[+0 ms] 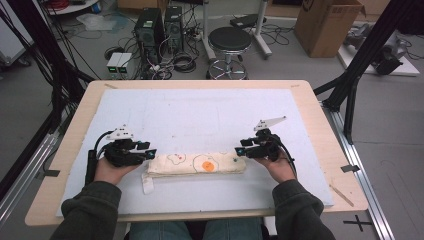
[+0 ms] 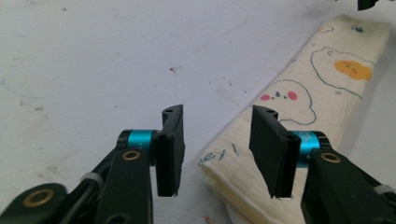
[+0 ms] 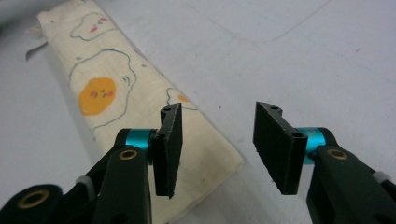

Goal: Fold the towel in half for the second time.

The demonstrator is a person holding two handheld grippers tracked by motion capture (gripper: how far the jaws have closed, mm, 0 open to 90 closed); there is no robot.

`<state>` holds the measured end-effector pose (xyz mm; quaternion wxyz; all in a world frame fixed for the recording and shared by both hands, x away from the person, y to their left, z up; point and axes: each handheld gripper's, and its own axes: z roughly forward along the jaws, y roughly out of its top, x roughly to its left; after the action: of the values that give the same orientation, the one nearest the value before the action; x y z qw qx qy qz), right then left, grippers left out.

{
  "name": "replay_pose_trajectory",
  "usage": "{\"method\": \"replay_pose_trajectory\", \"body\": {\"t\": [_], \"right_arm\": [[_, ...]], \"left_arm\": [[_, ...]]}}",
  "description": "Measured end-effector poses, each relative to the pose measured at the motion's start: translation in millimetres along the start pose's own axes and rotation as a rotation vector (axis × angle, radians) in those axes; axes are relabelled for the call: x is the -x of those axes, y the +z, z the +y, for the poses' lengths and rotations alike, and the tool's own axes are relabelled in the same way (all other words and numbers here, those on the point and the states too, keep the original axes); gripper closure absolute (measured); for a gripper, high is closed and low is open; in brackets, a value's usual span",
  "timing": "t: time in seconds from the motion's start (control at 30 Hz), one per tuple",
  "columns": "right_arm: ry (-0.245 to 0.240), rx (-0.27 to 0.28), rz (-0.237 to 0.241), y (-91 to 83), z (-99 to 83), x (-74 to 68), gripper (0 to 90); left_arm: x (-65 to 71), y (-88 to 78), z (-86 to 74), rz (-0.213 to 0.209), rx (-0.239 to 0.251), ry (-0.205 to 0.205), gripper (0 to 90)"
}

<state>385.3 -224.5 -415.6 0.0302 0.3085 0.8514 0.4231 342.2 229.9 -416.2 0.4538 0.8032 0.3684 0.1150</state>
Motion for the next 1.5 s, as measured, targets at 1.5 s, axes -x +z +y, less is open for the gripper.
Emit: {"method": "replay_pose_trajectory", "body": {"t": [1.5], "right_arm": [[-0.007, -0.126, 0.078, 12.4, 1.8, 5.3, 82.2]], "left_arm": [[-6.0, 20.5, -2.5, -0.040, -0.085, -0.014, 83.7]]}}
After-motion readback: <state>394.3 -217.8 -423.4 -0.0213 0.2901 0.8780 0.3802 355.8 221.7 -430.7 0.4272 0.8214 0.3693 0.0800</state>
